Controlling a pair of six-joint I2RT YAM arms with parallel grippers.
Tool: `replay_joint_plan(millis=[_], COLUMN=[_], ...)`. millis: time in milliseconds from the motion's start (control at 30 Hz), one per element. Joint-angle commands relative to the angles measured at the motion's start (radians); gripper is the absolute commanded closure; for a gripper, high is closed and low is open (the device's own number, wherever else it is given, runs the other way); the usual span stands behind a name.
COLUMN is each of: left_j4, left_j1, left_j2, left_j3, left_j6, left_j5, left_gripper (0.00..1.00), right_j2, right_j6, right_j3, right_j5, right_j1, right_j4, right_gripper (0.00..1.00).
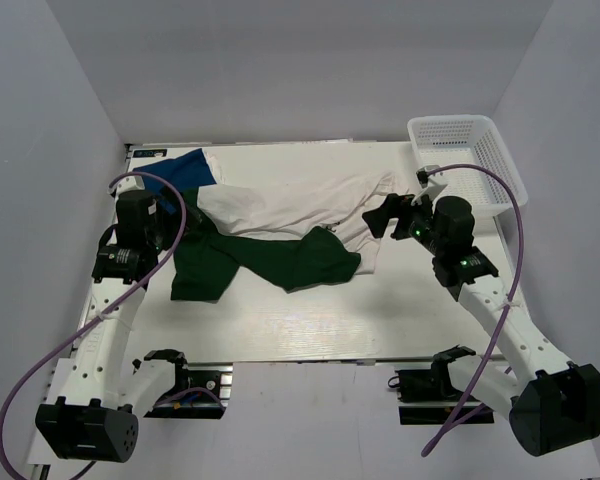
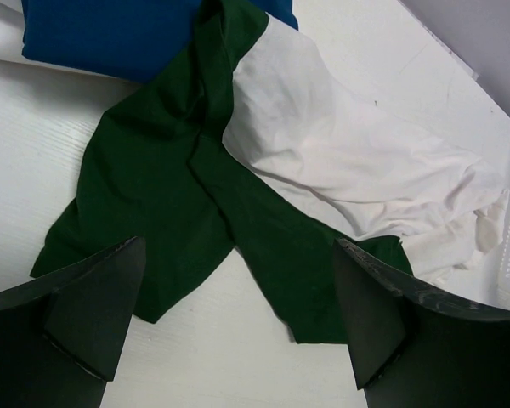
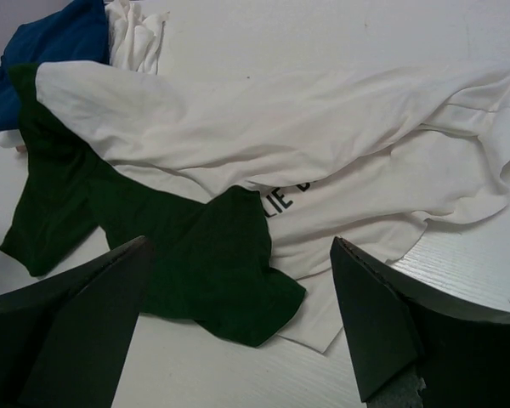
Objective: Fold and stack the t-shirts
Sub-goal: Flatten out the tshirt
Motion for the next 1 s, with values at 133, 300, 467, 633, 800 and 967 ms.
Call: replay_joint_plan(millis=[133,300,467,633,800,967], left_j4=[-0.027,-0.027,0.019,0.045,0.065,0.065], left_j1=[0.003,0.003,0.003,0.003,0.003,0.003], left_j2=[-0.022,-0.022,0.007,0.079,0.147,0.159], left_j3=[0.029,-0.005,-0.045,-0.054,-0.036,-0.025], left_j6=[-0.007,0.003,0.013,0.013,0.013,0.013], left_j5=[-0.015,-0.034,-0.043,-0.052,-0.052,-0.032], left_gripper=[0.0,0.0,0.0,0.0,0.0,0.0], right_j2=[-0.042,-0.027,0.04,0.259,0.444,0.73], right_j6=[0.003,-0.023,-0.093,-0.167,-0.233,-0.328], right_j3=[-0.048,-0.041,0.023,0.158,0.276,0.484], right_j5=[-0.021,-0.058,-0.132,-0.13,-0.075,-0.003], right_j1=[0.001,0.003,0.025,0.128,0.257,0.337], right_j4=[0.096,0.11,0.058,-0.122,-0.091,-0.147], right_gripper=[0.1,0.1,0.1,0.1,0.1,0.1])
